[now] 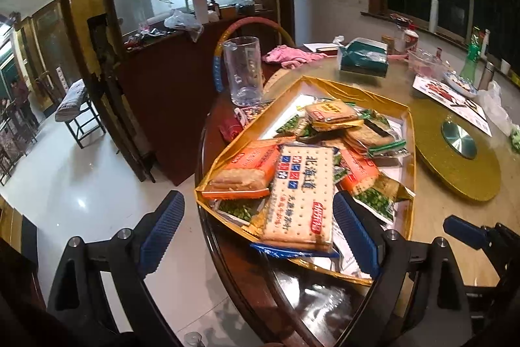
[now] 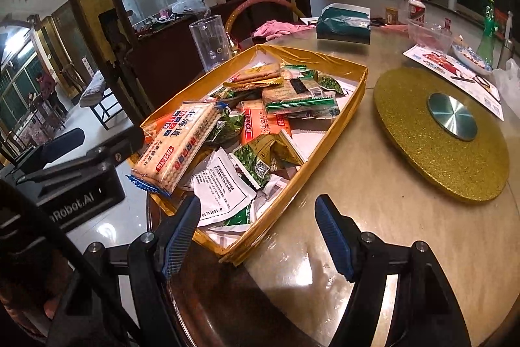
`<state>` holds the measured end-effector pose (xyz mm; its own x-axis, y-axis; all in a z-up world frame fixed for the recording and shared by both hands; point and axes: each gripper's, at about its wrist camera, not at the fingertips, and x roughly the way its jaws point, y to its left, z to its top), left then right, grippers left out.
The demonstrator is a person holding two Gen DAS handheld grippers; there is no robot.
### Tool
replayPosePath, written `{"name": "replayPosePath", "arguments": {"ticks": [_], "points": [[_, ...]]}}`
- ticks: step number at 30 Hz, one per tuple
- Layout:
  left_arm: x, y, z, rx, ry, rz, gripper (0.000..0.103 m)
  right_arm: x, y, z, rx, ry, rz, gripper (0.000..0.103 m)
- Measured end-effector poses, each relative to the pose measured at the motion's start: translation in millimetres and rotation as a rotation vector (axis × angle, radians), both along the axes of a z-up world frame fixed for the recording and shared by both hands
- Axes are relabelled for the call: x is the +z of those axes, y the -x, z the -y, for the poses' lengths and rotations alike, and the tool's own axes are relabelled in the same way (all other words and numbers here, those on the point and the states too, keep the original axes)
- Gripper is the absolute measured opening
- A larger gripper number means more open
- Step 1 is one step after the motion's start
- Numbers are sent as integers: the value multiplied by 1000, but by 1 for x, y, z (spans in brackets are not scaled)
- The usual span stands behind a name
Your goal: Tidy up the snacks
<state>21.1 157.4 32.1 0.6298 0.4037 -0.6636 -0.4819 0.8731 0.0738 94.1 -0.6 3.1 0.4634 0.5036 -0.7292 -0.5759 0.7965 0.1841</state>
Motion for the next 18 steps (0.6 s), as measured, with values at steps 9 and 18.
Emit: {"name": "replayPosePath", "arguments": {"ticks": [9,18], "points": [[-4,-8,-4,-27,34,-39,93,-3,-3,-2,-4,11,-3,73],[-3,-11,5,-62,12,-50,93,-3,-3,-3,1,17,4,73]]}}
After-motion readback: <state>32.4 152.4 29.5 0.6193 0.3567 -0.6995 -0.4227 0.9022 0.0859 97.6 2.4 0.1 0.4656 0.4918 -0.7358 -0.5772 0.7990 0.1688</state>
